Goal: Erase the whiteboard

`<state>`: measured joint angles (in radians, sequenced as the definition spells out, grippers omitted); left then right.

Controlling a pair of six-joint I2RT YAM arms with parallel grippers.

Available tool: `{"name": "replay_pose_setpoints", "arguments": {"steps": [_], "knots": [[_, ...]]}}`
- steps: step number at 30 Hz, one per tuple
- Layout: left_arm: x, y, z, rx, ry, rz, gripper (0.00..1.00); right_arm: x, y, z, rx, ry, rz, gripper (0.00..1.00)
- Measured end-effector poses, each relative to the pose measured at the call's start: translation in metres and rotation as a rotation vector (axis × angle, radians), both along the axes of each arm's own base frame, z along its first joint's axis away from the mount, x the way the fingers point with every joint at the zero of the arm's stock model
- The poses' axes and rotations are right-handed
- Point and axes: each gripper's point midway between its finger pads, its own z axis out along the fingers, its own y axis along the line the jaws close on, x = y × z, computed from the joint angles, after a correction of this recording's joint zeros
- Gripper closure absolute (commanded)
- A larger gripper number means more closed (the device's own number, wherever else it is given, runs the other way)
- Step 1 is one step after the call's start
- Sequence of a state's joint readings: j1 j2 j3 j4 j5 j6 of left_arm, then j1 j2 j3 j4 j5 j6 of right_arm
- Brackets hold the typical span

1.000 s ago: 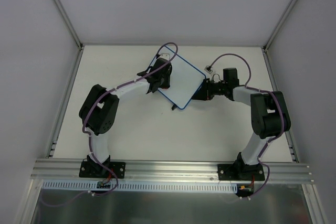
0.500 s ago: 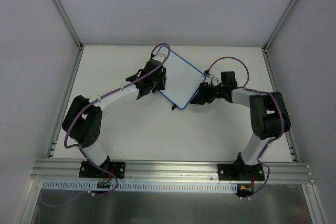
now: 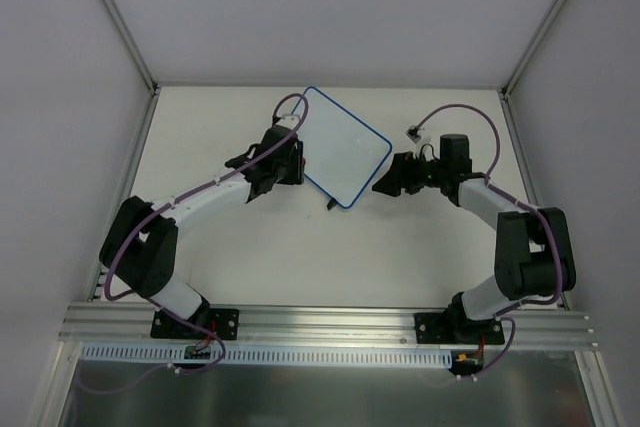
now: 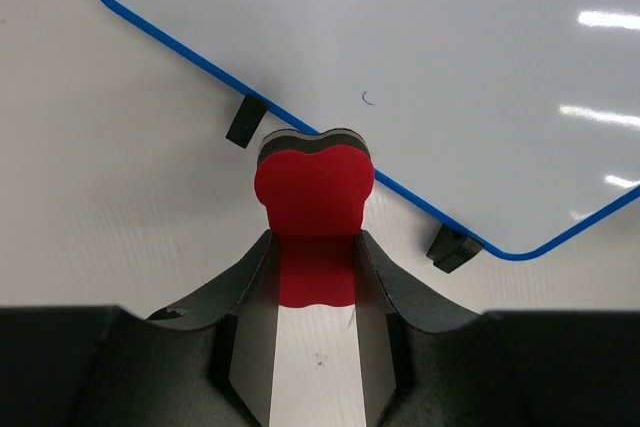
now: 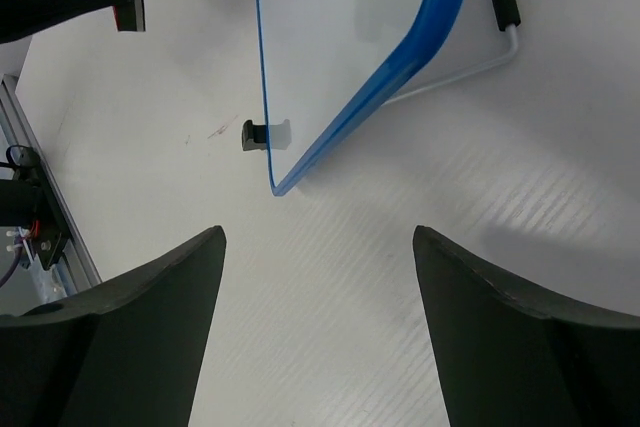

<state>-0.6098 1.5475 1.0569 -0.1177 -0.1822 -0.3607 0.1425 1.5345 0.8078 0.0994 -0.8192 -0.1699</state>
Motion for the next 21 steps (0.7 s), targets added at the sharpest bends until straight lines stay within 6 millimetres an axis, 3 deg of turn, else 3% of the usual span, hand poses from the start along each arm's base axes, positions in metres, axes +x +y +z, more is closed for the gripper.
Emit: {"name": "replay_pose_setpoints", "arguments": {"steps": [8, 21], "knots": [[0.018, -0.02, -0.031, -0.017, 0.094, 0.009, 1.0, 0.007, -0.003, -0.005, -0.013, 0.027, -0.047, 0.27], [0.046, -0.03, -0.034, -0.185, 0.095, 0.081, 1.0, 0.027, 0.0, -0.007, 0.015, 0.025, -0.078, 0.33]]}}
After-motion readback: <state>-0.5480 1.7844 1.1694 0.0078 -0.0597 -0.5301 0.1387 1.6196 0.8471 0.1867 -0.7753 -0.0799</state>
